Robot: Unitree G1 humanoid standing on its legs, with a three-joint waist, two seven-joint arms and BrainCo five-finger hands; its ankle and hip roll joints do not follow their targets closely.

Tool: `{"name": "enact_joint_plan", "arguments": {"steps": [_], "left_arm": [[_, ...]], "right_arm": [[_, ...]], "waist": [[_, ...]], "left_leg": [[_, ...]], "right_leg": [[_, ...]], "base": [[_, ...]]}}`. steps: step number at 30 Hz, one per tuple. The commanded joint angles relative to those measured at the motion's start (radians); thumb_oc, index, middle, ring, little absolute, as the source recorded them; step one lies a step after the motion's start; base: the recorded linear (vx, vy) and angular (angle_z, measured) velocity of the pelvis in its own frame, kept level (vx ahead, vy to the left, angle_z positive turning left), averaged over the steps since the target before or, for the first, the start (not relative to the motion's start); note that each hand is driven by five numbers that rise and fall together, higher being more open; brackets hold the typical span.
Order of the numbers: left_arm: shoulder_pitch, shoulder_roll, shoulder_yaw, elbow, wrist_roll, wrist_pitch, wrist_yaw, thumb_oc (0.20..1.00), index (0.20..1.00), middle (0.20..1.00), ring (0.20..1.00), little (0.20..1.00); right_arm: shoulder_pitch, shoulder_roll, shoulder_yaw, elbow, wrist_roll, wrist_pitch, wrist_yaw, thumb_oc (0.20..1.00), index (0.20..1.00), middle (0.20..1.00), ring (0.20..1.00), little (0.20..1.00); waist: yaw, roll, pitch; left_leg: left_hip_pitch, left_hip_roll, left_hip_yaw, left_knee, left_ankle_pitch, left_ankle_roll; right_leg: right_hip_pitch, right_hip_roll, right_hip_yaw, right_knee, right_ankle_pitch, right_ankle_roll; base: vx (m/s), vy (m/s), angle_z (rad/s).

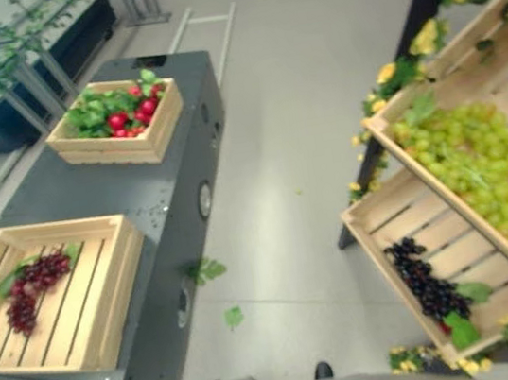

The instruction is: Pick up the fruits from the basket on one side to the basket on the other side

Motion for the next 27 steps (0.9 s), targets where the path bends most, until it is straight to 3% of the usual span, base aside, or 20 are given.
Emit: {"name": "enact_joint_plan", "arguments": {"steps": [1,3,6,7,12,13,15,16,17,22,27], "left_arm": [[-0.01,-0.058,0.018,-0.003,-0.069,-0.005,-0.028,1.0,1.0,1.0,1.0,1.0],[-0.004,-0.05,0.031,-0.004,-0.097,-0.005,-0.04,1.0,1.0,1.0,1.0,1.0],[-0.006,-0.044,0.03,-0.003,-0.091,-0.005,-0.048,1.0,1.0,1.0,1.0,1.0],[-0.007,-0.038,0.029,-0.004,-0.089,-0.004,-0.05,1.0,1.0,1.0,1.0,1.0],[-0.014,-0.019,0.022,-0.012,-0.063,-0.011,-0.049,1.0,1.0,1.0,1.0,1.0],[-0.022,-0.011,0.016,-0.011,-0.057,-0.011,-0.051,1.0,1.0,1.0,1.0,1.0],[-0.032,0.005,0.014,-0.01,-0.054,-0.013,-0.053,1.0,1.0,1.0,1.0,1.0],[-0.047,0.021,0.005,-0.011,-0.05,-0.016,-0.059,1.0,1.0,1.0,1.0,1.0],[-0.047,0.023,-0.001,-0.004,-0.034,-0.017,-0.061,1.0,1.0,1.0,1.0,1.0],[-0.039,0.027,0.018,0.006,-0.034,-0.009,-0.067,1.0,1.0,1.0,1.0,1.0],[-0.039,0.01,0.025,0.03,-0.052,0.002,-0.073,1.0,1.0,1.0,1.0,1.0]], "right_arm": [[-0.025,-0.012,-0.045,-0.001,0.006,-0.01,0.008,1.0,1.0,1.0,1.0,1.0],[-0.026,0.005,-0.046,0.003,0.012,-0.004,0.01,1.0,1.0,1.0,1.0,1.0],[-0.025,0.014,-0.047,0.006,0.013,-0.005,0.014,1.0,1.0,1.0,1.0,1.0],[-0.029,0.023,-0.046,0.007,0.014,-0.005,0.013,1.0,1.0,1.0,1.0,1.0],[-0.046,0.039,-0.06,-0.001,0.04,-0.007,0.009,1.0,1.0,1.0,1.0,1.0],[-0.048,0.041,-0.068,-0.001,0.052,-0.01,0.008,1.0,1.0,1.0,1.0,1.0],[-0.054,0.05,-0.071,0.003,0.064,-0.01,0.012,1.0,1.0,1.0,1.0,1.0],[-0.062,0.054,-0.074,0.012,0.086,-0.013,0.017,1.0,1.0,1.0,1.0,1.0],[-0.056,0.059,-0.074,0.027,0.097,-0.012,0.022,1.0,1.0,1.0,1.0,1.0],[-0.045,0.066,-0.071,0.064,0.076,-0.004,0.032,1.0,1.0,1.0,1.0,1.0],[-0.056,0.066,-0.044,0.09,0.034,0.015,0.042,1.0,1.0,1.0,1.0,1.0]], "waist": [[0.02,-0.026,-0.04],[0.029,-0.018,-0.051],[0.034,-0.025,-0.071],[0.039,-0.027,-0.073],[0.046,-0.033,-0.056],[0.045,-0.035,-0.049],[0.033,-0.035,-0.036],[0.013,-0.037,-0.036],[0.007,-0.038,-0.046],[0.037,-0.044,-0.072],[0.041,-0.036,-0.078]], "left_leg": [[0.008,0.014,0.065,0.032,-0.091,0.045],[0.049,0.024,0.063,-0.095,-0.061,0.044],[0.065,0.014,0.049,-0.162,-0.039,0.05],[0.073,-0.007,0.035,-0.198,-0.025,0.065],[0.066,-0.045,0.009,-0.21,-0.017,0.095],[0.062,-0.052,-0.002,-0.213,-0.014,0.1],[0.059,-0.057,-0.026,-0.213,-0.012,0.109],[0.04,-0.067,-0.053,-0.212,0.004,0.118],[0.037,-0.073,-0.069,-0.213,0.002,0.123],[0.031,-0.081,-0.084,-0.212,0.012,0.13],[0.048,-0.08,-0.088,-0.211,0.006,0.125]], "right_leg": [[-0.044,-0.029,0.042,0.0,-0.019,0.083],[-0.05,-0.034,-0.006,0.013,-0.008,0.093],[-0.059,-0.047,-0.026,0.017,0.004,0.108],[-0.07,-0.068,-0.029,0.036,0.014,0.121],[-0.101,-0.109,-0.008,0.087,0.03,0.143],[-0.109,-0.113,0.002,0.096,0.033,0.149],[-0.135,-0.104,0.091,0.128,0.031,0.157],[-0.158,-0.061,0.247,0.143,0.021,0.162],[-0.149,-0.033,0.32,0.122,0.007,0.161],[-0.118,-0.033,0.286,0.118,-0.012,0.146],[-0.099,-0.03,0.284,0.092,0.009,0.15]], "base": [[-0.07,0.142,1.38],[-0.05,0.172,1.31],[-0.02,0.161,0.52],[-0.02,0.222,0.36],[-0.06,0.212,0.36],[-0.07,0.093,0.11],[-0.11,0.126,0.19],[-0.08,0.132,0.25],[-0.03,0.125,0.43],[0.02,0.005,0.32],[0.02,-0.064,0.04]]}}
